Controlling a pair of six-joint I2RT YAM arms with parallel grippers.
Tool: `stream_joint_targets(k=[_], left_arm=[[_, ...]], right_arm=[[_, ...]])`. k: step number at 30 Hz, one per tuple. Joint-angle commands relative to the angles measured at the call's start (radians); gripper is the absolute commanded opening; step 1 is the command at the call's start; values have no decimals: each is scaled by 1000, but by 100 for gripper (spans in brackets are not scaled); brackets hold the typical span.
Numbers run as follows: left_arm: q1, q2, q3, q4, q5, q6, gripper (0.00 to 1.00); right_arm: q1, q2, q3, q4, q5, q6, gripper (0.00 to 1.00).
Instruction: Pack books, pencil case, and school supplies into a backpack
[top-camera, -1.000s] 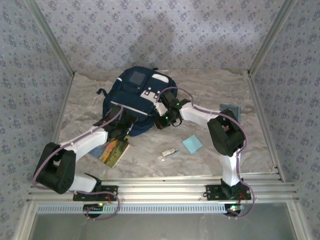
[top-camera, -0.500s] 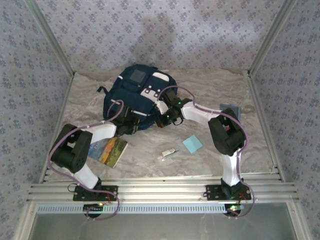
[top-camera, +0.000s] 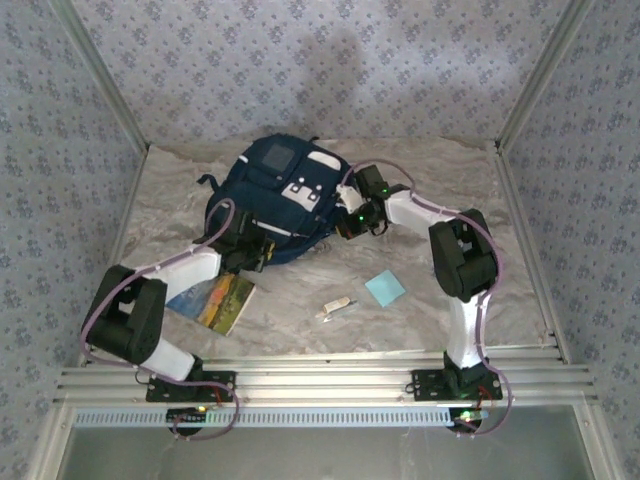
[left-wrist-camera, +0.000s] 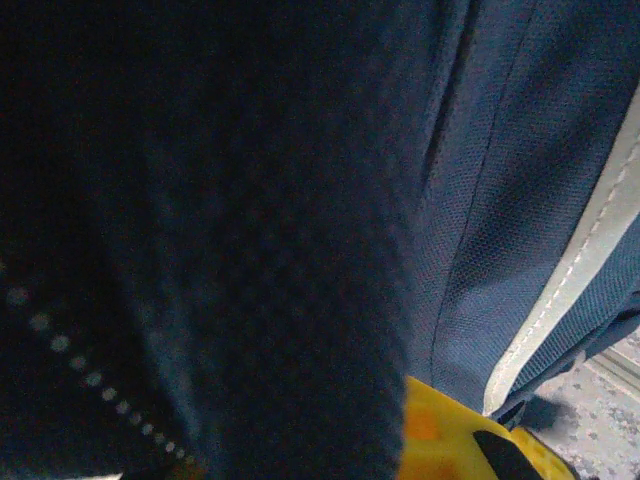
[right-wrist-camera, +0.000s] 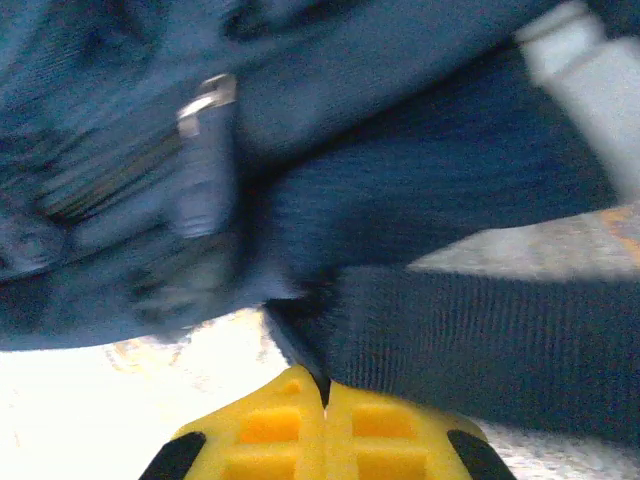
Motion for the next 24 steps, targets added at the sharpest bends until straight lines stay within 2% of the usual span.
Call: stream_joint_targets(k=[1,11,17,18,20,21,22,24], left_arm=[[23,-69,-28,-129,-28,40,0],[18,-49,12,-140,1,78,0],[-28,24,54,3,1,37,0],[-42,47,74,26,2,30,0],[-84,101,123,66,4,11,0],[-103,129,146,91,8,0,0],[-126,161,172,119,16,-13,0],[-165,221,213,172,29,-45,0]], right_arm=[[-64,34,52,-43,116,-38,0],[-107,7,103,-60,149,-27,0],[-100,-97,37,-55,139,44,0],[-100,-122,15,-50,137,59,4],[-102,-187,-39,-36,132,95,22],[-103,-216,-63,-31,132,114,28],[-106,-250,-92,-19,137,135,39],[-117,-313,-152,20,140,171,86]])
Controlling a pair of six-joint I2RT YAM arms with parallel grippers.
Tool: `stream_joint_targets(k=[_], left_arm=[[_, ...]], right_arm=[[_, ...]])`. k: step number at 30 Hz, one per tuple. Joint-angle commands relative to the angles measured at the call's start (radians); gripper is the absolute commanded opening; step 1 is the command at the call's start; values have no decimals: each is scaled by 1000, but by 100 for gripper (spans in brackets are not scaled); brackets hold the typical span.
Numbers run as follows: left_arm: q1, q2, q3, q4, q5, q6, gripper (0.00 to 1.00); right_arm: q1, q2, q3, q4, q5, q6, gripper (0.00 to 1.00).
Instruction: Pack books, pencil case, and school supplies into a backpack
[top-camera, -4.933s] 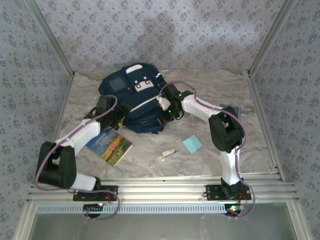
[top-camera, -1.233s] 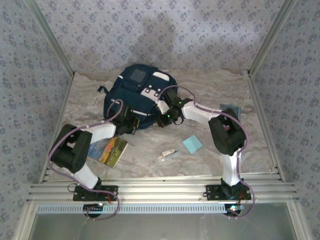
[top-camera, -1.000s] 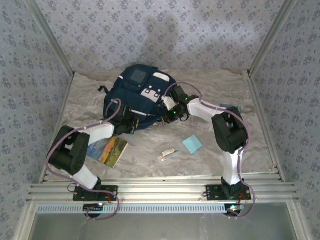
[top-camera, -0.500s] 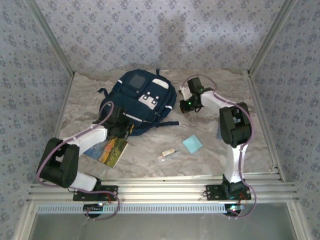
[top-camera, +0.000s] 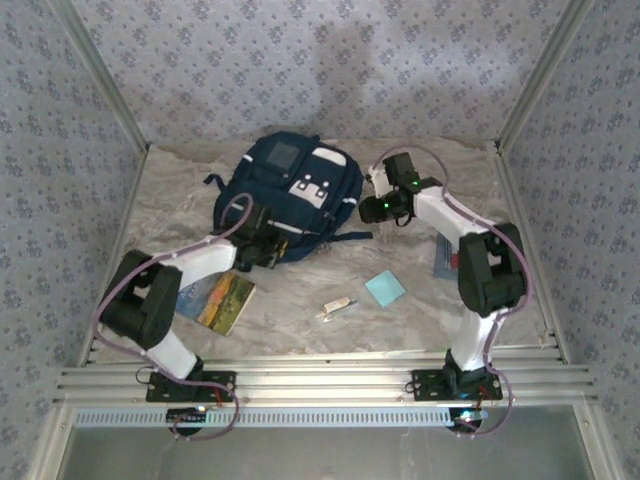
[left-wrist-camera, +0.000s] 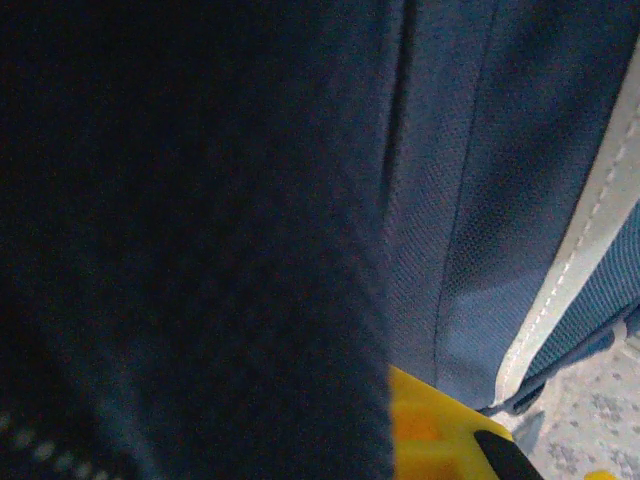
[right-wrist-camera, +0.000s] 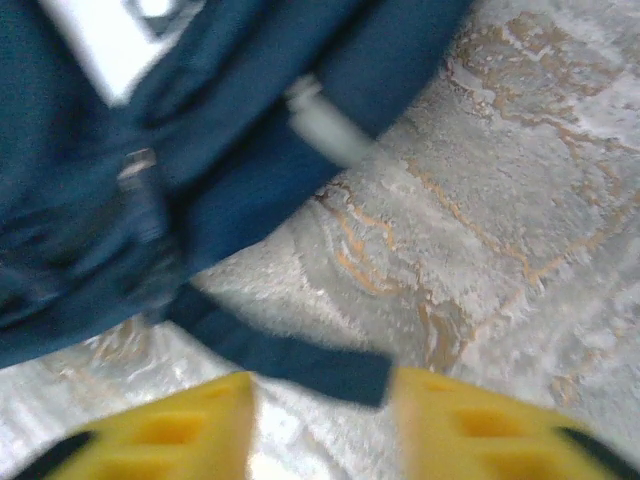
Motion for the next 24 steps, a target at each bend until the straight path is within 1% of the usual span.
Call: stream_joint_targets(k=[1,3,4,5,6,7,8,9,10,11,12,13,15,16,20,22,24], left_arm=[[-76,88,97,177,66,-44,0],[-109,146,145,214,69,-64,4],[-124,172,170,230,69,-75,9],[-137,194,189,238,70,-85,19],[-151,215,215,244,70,-97,38],[-160,233,240,237,74,-103,56],[-166,242,268,213,78,-99,66],[-170,241,289,183,74,-84,71],[-173,233,311,135,62,-54,79],[-175,217,330,87,43,-16,86],[-175,197,339,48,22,20,87],[-174,170,340,4,-9,57,95],[-172,105,328,-74,-81,128,96],[-170,70,318,-124,-124,172,96],[-149,-80,264,-378,-276,314,99],[-124,-154,204,-468,-308,344,99],[-88,-233,136,-539,-311,370,99]], right_arm=[[-21,-117,-89,64,1,93,100],[-38,-164,-132,104,17,121,100],[-45,-179,-132,102,36,133,100],[-53,-183,-132,90,39,137,100],[-64,-186,-132,64,16,134,100],[-79,-188,-148,56,-32,130,100],[-101,-196,-187,75,-92,124,100],[-116,-203,-210,107,-146,127,100],[-124,-211,-229,127,-174,140,100],[-123,-218,-243,138,-180,144,97],[-117,-221,-251,143,-183,146,94],[-102,-227,-264,151,-179,156,92],[-59,-240,-284,173,-172,169,91],[-26,-244,-290,183,-149,180,90],[141,-233,-272,170,9,191,88],[217,-216,-251,176,53,204,88],[283,-187,-223,196,74,215,88]])
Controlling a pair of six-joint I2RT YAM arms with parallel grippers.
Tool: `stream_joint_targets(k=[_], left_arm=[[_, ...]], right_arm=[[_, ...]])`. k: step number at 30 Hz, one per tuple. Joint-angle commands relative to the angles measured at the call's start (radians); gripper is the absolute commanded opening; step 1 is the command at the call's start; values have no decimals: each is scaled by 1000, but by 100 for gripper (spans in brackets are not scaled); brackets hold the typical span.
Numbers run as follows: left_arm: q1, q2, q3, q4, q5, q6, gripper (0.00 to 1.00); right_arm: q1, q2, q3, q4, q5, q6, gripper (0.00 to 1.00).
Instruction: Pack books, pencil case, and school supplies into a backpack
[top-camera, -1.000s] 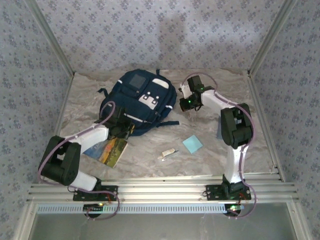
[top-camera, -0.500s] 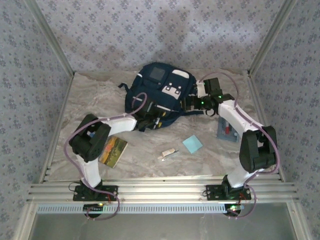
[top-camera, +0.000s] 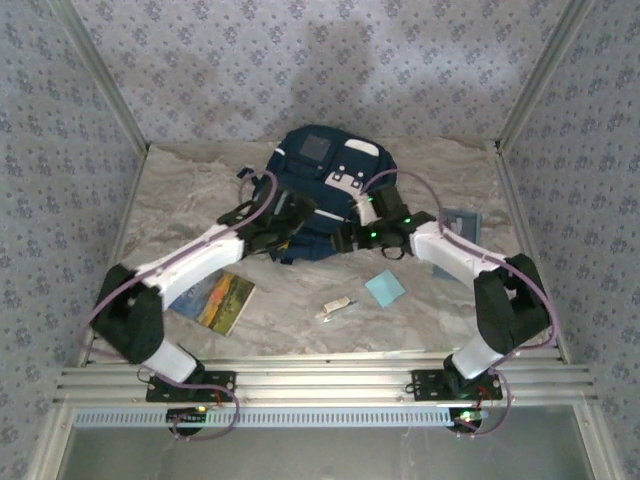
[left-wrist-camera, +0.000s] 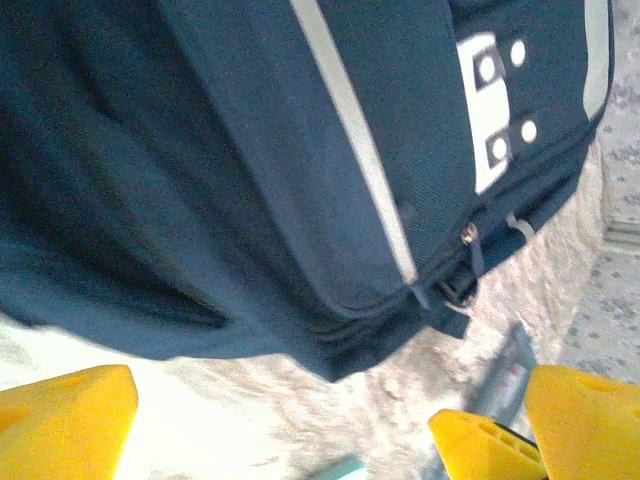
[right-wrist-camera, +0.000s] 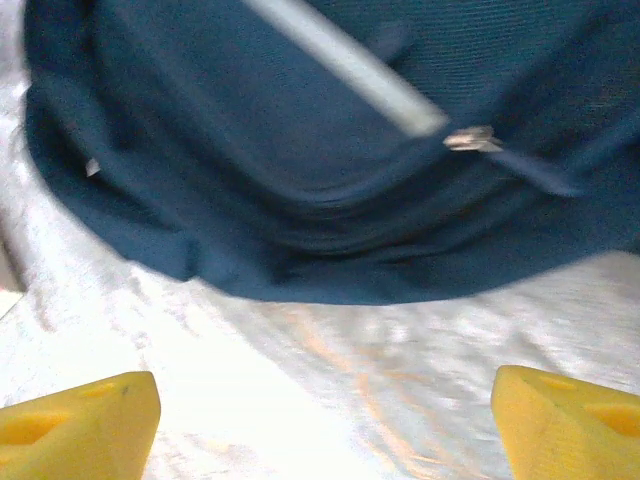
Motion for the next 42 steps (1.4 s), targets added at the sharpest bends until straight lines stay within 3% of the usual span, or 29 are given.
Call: stream_joint_targets(k=[1,6,13,16,19,28,31,33,42], left_arm=[[57,-114,-106,-286,-101,113,99],[164,-344,-256,-536,-160,155,99],[485,-742,-507,-686,-112,149,99],[594,-770,-568,-725,-64,159,99],[668,-728,-640,-654,28,184,100],[700,-557,-760,-336,96,189,99],[701,-498,-771,-265,107,198,98],[702,-472,-771,-234,107,213,98],[702,-520,-734,-191,108,326,100]], right_arm=[[89,41,76,32,93,38,87],[223,185,230,41,107,31,75],[324,382,414,19,53,45,70],[337,423,457,-2,58,45,70],[339,441,476,-8,59,50,70],[341,463,505,-22,36,42,69],[355,517,562,-40,3,45,52],[368,560,601,-36,-35,56,46],[412,762,834,-84,-82,52,51]])
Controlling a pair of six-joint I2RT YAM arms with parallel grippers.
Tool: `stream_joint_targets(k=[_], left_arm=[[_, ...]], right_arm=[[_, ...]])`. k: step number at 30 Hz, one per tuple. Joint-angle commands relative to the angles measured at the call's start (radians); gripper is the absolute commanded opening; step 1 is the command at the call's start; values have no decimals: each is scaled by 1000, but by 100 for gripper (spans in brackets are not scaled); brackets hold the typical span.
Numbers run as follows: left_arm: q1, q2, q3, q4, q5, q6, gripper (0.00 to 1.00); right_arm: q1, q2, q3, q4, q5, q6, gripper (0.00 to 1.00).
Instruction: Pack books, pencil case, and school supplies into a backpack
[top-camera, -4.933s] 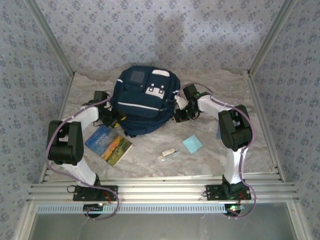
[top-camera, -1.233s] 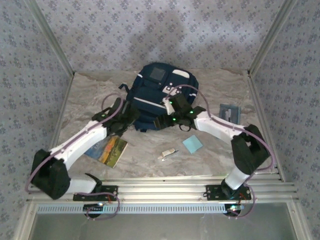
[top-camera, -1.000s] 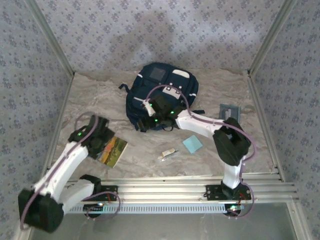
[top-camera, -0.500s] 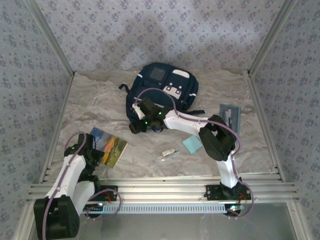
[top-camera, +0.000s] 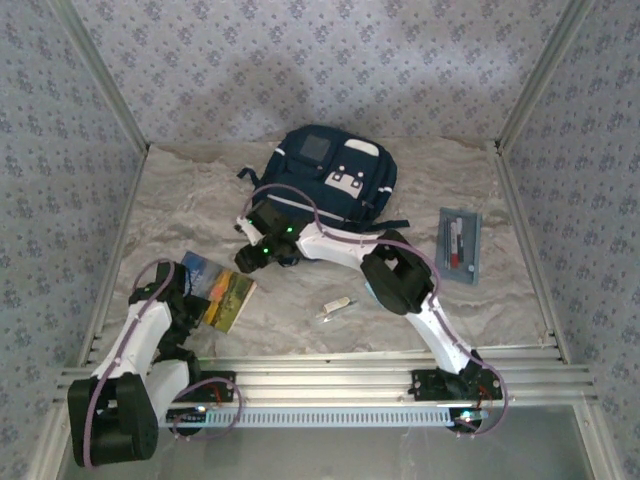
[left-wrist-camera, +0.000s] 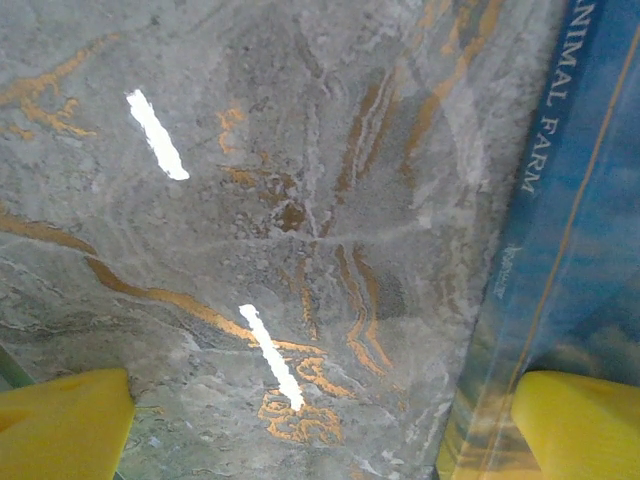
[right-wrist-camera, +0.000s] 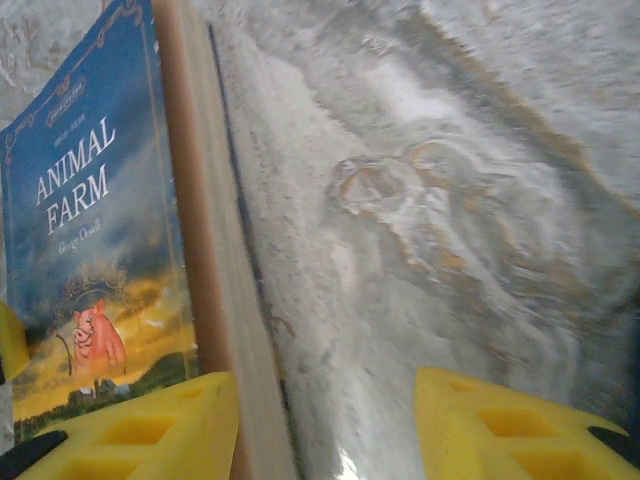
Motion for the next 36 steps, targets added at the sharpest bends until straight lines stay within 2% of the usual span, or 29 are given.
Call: stream_joint_targets(k=[1,7,14,18,24,30,33,36], left_arm=[[-1,-7,-44,291,61,110,100],[6,-55,-83,398,100,122,100],[8,14,-133,573,170,93,100],[7,5,-131,642,192,98,100],[7,-121,-111,519,162,74,100],[8,-313,-47,213,94,23,100],[8,-348,-59,207,88,0,100],[9,-306,-89,278,103,-12,100]], right_arm=[[8,52,83,-58,-43,5,51],[22,129,159,-138,-40,-9,50],[22,180,168,-175,-34,1,31],[22,182,160,-191,-20,2,28],[22,176,158,-204,-1,-4,28],[24,174,159,-207,7,-6,28],[24,174,161,-205,9,-5,28],[26,174,163,-207,9,-8,28]])
